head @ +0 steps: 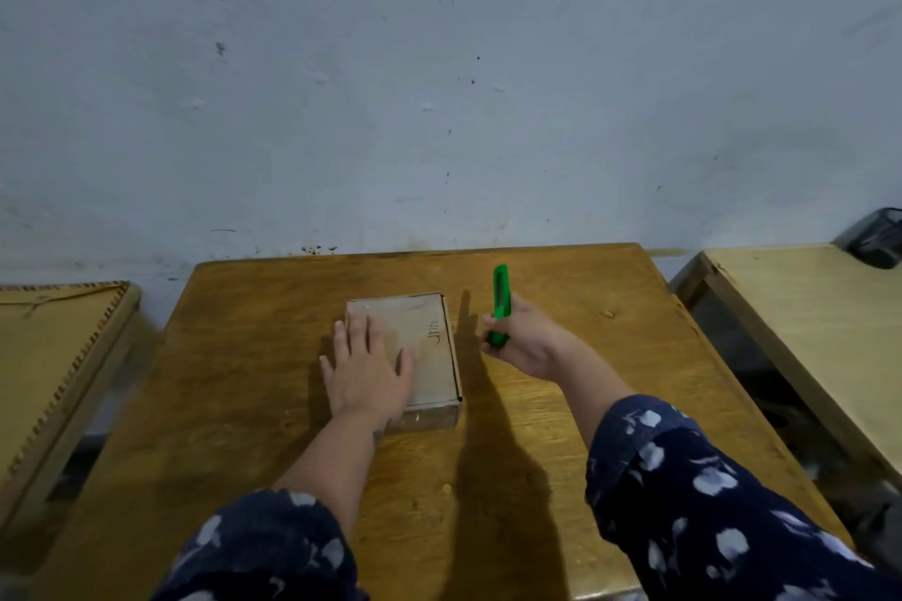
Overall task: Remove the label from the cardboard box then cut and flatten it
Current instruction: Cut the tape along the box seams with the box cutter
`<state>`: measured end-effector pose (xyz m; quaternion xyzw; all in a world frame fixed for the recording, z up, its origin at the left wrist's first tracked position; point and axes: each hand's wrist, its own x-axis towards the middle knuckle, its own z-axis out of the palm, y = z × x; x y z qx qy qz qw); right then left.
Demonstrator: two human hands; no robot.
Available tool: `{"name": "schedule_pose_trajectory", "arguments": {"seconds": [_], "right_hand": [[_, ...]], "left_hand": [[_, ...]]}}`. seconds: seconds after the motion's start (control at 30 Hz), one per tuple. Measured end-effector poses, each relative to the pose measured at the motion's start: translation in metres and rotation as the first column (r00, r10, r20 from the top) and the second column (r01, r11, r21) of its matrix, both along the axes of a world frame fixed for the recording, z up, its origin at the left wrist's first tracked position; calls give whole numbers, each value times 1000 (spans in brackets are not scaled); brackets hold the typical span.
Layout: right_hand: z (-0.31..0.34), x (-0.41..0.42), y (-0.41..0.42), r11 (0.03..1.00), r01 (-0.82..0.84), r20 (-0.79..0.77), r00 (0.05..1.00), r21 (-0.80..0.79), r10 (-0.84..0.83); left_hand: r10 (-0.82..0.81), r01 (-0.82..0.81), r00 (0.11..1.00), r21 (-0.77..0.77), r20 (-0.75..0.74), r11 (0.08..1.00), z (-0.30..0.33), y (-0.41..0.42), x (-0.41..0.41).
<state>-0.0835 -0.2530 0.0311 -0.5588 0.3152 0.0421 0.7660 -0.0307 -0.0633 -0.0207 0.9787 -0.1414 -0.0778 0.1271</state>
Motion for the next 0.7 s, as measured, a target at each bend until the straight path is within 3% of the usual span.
{"name": "schedule_pose_trajectory", "arguments": {"seconds": [0.1,0.17,0.3,0.47,0.7], "right_hand": [[8,-2,12,981,40,60,998,-192,-28],[12,-6,18,971,102,126,989,-218,-75],[23,-14,28,983,186,209,961,4,-183],[29,-16,37,991,90,166,980,101,-106],[15,-5,49,961,-45,-33,999,-272,37]], "left_hand": [[-31,31,999,-5,-10,1000,-1,6,-6],[-27,27,999,-37,-18,999,0,10,-13],[-29,24,999,-109,-41,994,4,18,-24],[-59,52,998,-186,-34,981,7,30,-31],[-46,31,996,-174,-82,984,12,36,-6]]}}
